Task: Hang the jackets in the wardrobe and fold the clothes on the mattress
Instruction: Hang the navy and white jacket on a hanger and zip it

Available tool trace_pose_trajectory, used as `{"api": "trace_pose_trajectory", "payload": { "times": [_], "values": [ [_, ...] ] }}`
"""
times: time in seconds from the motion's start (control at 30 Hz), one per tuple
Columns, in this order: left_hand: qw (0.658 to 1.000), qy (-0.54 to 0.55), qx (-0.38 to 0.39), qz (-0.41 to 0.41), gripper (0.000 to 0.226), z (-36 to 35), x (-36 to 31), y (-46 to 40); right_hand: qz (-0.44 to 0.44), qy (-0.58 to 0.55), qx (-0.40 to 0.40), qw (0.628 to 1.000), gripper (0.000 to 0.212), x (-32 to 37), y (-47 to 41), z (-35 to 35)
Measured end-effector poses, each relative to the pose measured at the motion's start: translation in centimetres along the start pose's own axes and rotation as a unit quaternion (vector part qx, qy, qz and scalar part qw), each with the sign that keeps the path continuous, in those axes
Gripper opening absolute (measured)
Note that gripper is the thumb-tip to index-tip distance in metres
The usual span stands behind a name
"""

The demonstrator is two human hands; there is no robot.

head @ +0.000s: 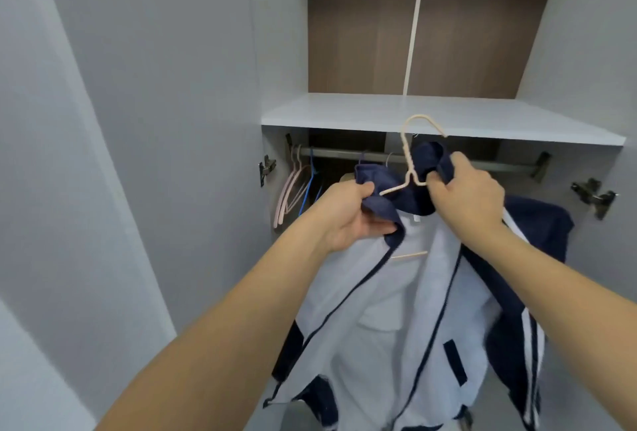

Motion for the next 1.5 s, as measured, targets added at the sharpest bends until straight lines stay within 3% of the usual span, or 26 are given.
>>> {"api": "trace_pose_trajectory", "payload": {
  "times": [0.07, 0.13, 0.17, 0.23, 0.27, 0.3, 0.33, 0.47, 0.57, 0.67, 0.83, 0.97, 1.13, 1.23, 1.43, 1.5],
  "values": [
    [0.999, -0.023, -0.004, -0.042, 0.024, -1.2, -0.8, -0.2, 0.016, -0.019, 0.005, 1.000, 0.020, 0.8, 0.0, -0.4],
    [0.962, -0.216, -0.099, -0.136, 0.021, -1.3, -1.8, -0.8, 0.019, -0.072, 0.009, 0.997, 0.019, 0.9, 0.0, -0.5],
    [0.906, -0.348, -0.157, -0.184, 0.019, -1.0, -2.2, -1.0, 0.016, -0.105, 0.008, 0.994, 0.018, 0.7, -0.1, -0.4],
    [0.738, -0.569, -0.265, -0.246, 0.021, -0.1, -2.3, -1.1, 0.000, -0.162, -0.002, 0.987, 0.018, -0.2, -0.2, -0.1],
    [0.678, -0.620, -0.294, -0.263, 0.022, 0.4, -2.1, -1.2, -0.008, -0.183, -0.010, 0.983, 0.020, -0.8, -0.3, 0.1],
    [0.658, -0.634, -0.302, -0.271, 0.021, 0.8, -1.9, -1.2, -0.014, -0.200, -0.018, 0.979, 0.024, -1.2, -0.3, 0.3],
    [0.671, -0.630, -0.287, -0.265, 0.020, 1.2, -1.6, -1.5, -0.019, -0.215, -0.023, 0.976, 0.027, -1.4, -0.3, 0.5],
    [0.815, -0.513, -0.158, -0.217, 0.027, 1.1, 0.1, -2.7, -0.034, -0.256, -0.014, 0.966, 0.026, -2.1, -0.1, -0.2],
    [0.862, -0.434, -0.159, -0.209, 0.030, -0.3, 1.3, -3.8, -0.039, -0.269, 0.012, 0.962, 0.010, -3.4, 0.0, -1.5],
    [0.901, -0.366, -0.159, -0.169, 0.023, -1.5, 1.6, -5.7, -0.053, -0.256, 0.037, 0.964, 0.010, -5.5, -0.6, -2.8],
    [0.890, -0.397, -0.170, -0.144, 0.014, -3.9, 2.3, -10.1, -0.110, -0.341, 0.060, 0.932, 0.016, -10.7, -2.4, -4.6],
    [0.909, -0.341, -0.209, -0.120, 0.017, -7.0, 3.0, -15.2, -0.067, -0.229, 0.110, 0.965, 0.014, -15.7, -4.0, -5.8],
    [0.909, -0.336, -0.237, -0.074, 0.019, -11.5, 2.9, -22.6, -0.107, -0.191, 0.167, 0.961, 0.023, -21.3, -4.9, -7.6],
    [0.894, -0.360, -0.260, -0.064, 0.007, -13.4, 2.2, -26.5, -0.116, -0.178, 0.195, 0.958, 0.022, -23.9, -6.0, -8.8],
    [0.894, -0.346, -0.277, -0.059, 0.010, -15.0, 0.5, -34.3, -0.126, -0.215, 0.155, 0.956, 0.004, -28.3, -9.3, -12.3],
    [0.891, -0.352, -0.280, -0.056, 0.012, -14.6, 0.4, -37.0, -0.137, -0.232, 0.146, 0.952, 0.011, -29.1, -9.9, -14.5]
  ]
}}
Point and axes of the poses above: each hand's wrist, its own y-axis away from the middle knuckle, its own z-axis out of the back of the hand, x = y × z, the point moved 1 cm from there along -y, towards the middle knuckle, and after that the axes turned 13 degrees about z, right-handed, at the moved point
